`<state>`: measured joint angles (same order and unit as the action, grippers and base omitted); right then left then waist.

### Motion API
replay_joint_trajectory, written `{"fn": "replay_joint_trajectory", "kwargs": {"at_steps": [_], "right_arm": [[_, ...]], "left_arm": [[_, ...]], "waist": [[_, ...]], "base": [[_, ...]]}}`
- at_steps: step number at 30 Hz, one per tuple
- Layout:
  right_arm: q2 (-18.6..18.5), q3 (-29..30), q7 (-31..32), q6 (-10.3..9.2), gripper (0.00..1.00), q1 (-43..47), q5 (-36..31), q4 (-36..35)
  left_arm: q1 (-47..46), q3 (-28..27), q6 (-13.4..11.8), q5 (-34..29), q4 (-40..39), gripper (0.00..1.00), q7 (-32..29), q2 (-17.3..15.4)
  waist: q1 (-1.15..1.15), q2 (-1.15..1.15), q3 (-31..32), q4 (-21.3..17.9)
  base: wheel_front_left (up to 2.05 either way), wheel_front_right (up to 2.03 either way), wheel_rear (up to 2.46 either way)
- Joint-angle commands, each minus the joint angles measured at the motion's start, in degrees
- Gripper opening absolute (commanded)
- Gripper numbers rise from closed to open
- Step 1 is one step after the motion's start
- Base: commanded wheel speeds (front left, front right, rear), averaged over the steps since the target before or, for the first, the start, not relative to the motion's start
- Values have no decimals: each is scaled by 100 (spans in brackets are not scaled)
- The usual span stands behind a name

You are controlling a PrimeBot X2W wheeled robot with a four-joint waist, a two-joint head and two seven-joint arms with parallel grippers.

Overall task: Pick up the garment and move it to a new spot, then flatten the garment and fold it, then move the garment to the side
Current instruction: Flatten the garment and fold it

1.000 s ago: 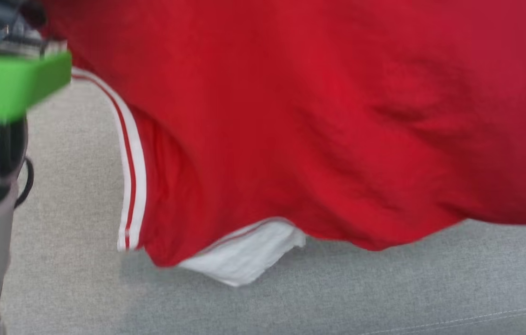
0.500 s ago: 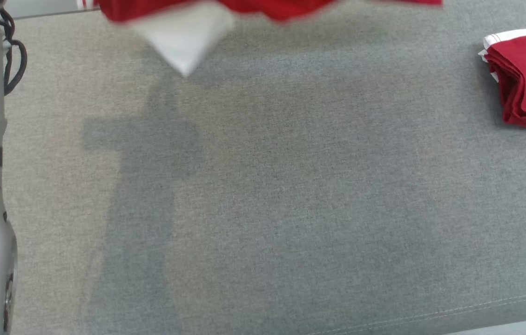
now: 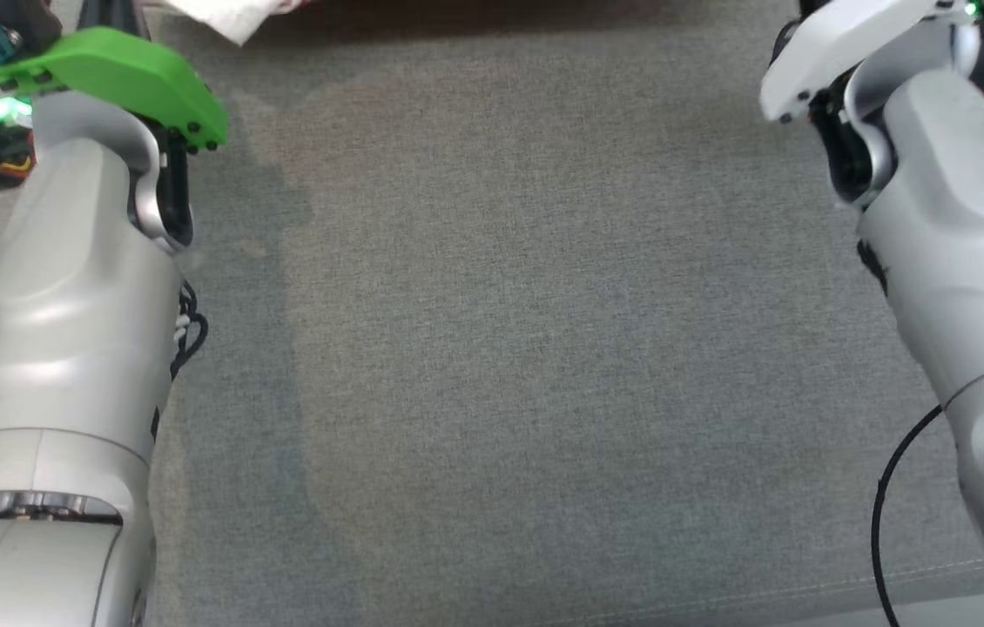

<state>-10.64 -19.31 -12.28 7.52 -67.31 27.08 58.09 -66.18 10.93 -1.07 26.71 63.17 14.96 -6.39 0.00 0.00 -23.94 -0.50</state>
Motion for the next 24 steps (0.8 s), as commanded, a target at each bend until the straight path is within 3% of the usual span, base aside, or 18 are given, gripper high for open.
{"fn": "replay_joint_trajectory", "kwargs": {"at_steps": [1, 7, 17, 24], "right_arm": [[38, -78, -104, -8, 0, 161, 123, 56], [-37, -438, -291, -8, 0, 1145, 701, -383], [-399, 122, -293, -8, 0, 3625, 815, -2403], [-593, 528, -259, -9, 0, 5282, 647, -3284]], "left_arm": [[151, -25, 55, -57, -33, 0, 24, 6], [1184, -276, 174, -391, -989, 0, 22, -45], [4225, -1241, 353, -870, -3483, 0, 22, 118], [6070, -1310, 150, -842, -4771, 0, -1, 280]], "waist": [[0, 0, -178, 22], [0, 0, -76, -33], [0, 0, 779, -126], [0, 0, 1386, 85]], "base": [[0, 0, 0], [0, 0, 0], [0, 0, 0], [0, 0, 0]]}}
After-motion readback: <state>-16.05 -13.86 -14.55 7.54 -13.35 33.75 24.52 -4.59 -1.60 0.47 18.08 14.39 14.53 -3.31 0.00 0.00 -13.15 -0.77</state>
